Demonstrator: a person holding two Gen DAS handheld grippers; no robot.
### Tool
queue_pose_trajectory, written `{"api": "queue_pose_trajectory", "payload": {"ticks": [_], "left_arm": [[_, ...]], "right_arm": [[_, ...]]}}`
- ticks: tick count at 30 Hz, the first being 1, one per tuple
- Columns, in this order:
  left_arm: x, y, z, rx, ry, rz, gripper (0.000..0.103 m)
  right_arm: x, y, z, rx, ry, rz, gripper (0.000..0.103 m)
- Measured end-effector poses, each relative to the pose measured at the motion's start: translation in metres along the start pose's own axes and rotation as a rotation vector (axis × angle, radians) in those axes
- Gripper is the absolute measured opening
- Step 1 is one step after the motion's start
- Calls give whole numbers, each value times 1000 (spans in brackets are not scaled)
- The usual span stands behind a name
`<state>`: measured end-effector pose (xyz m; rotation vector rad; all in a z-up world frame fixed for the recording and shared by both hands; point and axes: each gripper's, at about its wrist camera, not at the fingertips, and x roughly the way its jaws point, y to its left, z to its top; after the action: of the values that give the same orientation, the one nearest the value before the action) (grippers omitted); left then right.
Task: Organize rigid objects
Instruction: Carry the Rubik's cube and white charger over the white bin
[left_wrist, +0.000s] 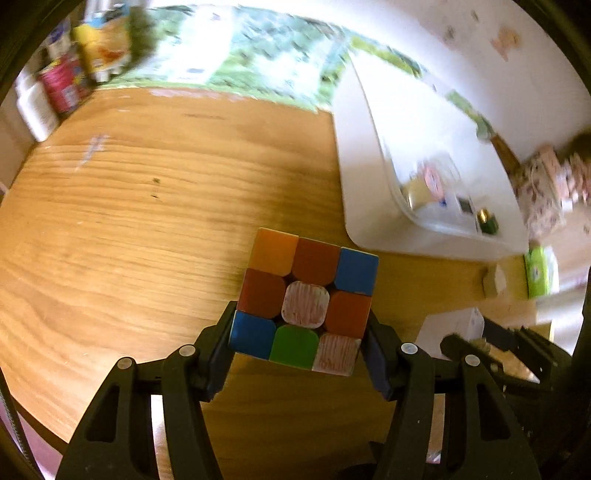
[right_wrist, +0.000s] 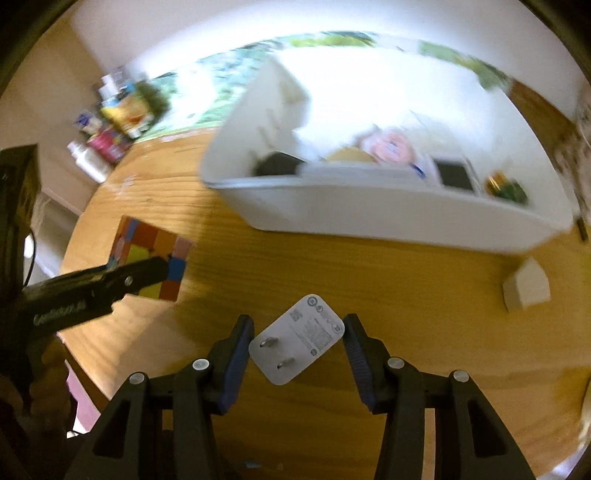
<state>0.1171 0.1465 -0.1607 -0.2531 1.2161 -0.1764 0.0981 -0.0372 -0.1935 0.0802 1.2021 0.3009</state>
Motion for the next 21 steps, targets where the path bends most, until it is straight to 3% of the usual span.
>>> {"api": "queue_pose_trajectory", "payload": {"ticks": [9, 21], "left_arm": [[-32, 0, 6, -76, -154, -38, 64], [-62, -27, 39, -19, -317, -23, 64]], "right_arm": [[-29, 26, 2, -190, -85, 103, 50], [-64, 37, 14, -330, -224, 224, 50]]}}
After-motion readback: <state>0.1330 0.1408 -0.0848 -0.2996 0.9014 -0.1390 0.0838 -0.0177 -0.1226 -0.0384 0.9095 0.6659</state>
